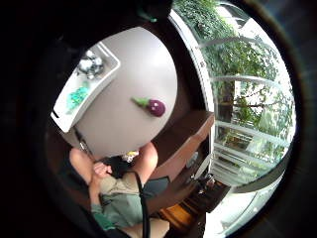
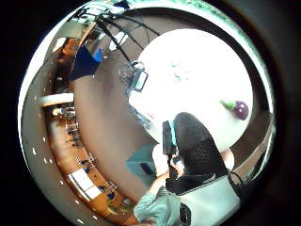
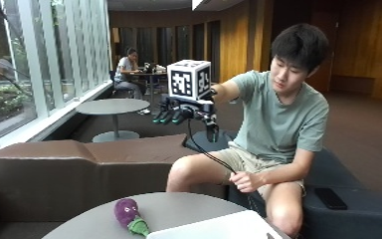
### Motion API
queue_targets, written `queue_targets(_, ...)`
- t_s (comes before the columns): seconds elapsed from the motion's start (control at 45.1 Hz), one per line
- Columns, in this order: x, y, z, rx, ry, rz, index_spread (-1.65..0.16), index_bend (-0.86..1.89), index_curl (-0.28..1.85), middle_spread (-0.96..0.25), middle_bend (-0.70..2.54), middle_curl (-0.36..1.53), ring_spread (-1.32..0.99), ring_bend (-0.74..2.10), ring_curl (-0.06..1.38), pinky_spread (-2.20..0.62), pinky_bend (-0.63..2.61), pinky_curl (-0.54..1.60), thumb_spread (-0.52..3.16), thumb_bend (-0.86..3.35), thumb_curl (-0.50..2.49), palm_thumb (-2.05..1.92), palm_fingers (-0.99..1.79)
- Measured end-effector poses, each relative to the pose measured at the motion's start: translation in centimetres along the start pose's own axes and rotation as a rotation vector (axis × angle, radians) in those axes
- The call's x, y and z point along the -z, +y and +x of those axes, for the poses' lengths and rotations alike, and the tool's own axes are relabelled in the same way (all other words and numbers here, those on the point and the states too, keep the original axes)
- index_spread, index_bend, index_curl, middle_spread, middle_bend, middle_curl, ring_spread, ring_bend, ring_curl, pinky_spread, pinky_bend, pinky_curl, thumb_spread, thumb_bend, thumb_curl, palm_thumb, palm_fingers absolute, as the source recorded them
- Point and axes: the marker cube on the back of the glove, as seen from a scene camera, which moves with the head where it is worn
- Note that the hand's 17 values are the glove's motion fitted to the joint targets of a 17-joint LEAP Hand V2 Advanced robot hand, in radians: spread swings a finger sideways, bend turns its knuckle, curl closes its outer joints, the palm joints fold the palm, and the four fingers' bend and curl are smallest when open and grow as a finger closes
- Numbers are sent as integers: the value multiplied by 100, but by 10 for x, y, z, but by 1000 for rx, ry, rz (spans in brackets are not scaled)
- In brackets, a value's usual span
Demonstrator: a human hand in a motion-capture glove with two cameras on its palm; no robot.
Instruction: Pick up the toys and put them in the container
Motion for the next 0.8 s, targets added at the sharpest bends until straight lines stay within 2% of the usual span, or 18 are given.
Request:
queue_targets(0.177,9,7,80,-101,8,30,-12,4,20,6,13,27,2,17,41,5,90,37,133,-2,60,9,-32)
queue_targets(0.333,-24,2,150,-194,10,26,-11,0,17,6,13,26,2,18,40,6,91,37,136,-2,53,7,-34)
queue_targets(0.577,-115,-34,206,-291,-9,45,-9,0,12,8,14,25,3,21,41,6,95,38,139,0,46,7,-30)
queue_targets(0.798,-249,-54,253,-384,-117,-132,-8,2,10,8,15,26,3,25,42,5,96,38,139,-2,41,6,-27)
